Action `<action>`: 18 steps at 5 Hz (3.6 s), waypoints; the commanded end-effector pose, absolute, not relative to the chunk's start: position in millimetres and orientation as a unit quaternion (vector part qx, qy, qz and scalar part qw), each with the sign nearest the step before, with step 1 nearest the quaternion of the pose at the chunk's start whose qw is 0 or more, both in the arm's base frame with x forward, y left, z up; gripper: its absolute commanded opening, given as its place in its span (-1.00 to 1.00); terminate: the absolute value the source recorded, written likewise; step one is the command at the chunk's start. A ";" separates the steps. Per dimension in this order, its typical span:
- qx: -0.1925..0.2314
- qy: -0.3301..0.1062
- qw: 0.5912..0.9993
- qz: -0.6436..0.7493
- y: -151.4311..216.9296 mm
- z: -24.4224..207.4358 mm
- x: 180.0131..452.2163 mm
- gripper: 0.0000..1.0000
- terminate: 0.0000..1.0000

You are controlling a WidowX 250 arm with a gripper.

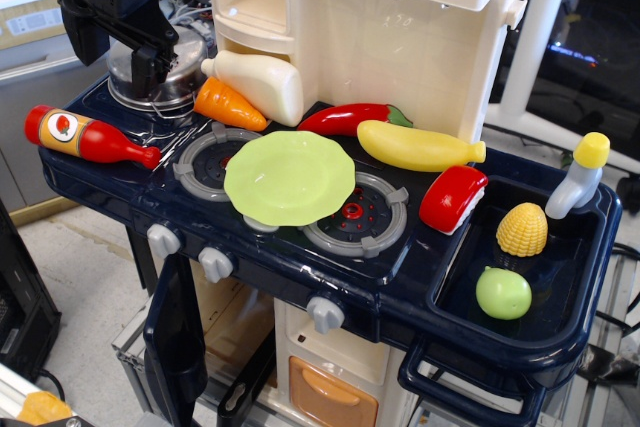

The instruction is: Put pear on plate

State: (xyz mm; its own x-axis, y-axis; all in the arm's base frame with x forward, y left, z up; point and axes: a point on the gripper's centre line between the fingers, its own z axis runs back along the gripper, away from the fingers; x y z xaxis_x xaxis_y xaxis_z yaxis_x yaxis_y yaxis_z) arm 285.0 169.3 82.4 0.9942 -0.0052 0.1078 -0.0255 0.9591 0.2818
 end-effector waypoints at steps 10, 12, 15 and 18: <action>0.115 -0.057 0.972 0.198 -155.8 76.5 297.9 1.00 -1.00; 0.115 -0.057 0.972 0.198 -155.8 76.5 297.9 1.00 -1.00; 0.055 -0.062 0.968 0.236 -151.6 2.2 299.3 1.00 -1.00; 0.108 -0.042 0.953 0.280 -153.0 43.6 289.5 -1.00 -1.00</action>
State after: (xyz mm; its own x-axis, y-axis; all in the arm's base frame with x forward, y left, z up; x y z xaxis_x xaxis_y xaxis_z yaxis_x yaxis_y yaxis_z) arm 275.1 -144.3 28.2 0.8599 0.4997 0.1041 -0.5064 0.8094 0.2975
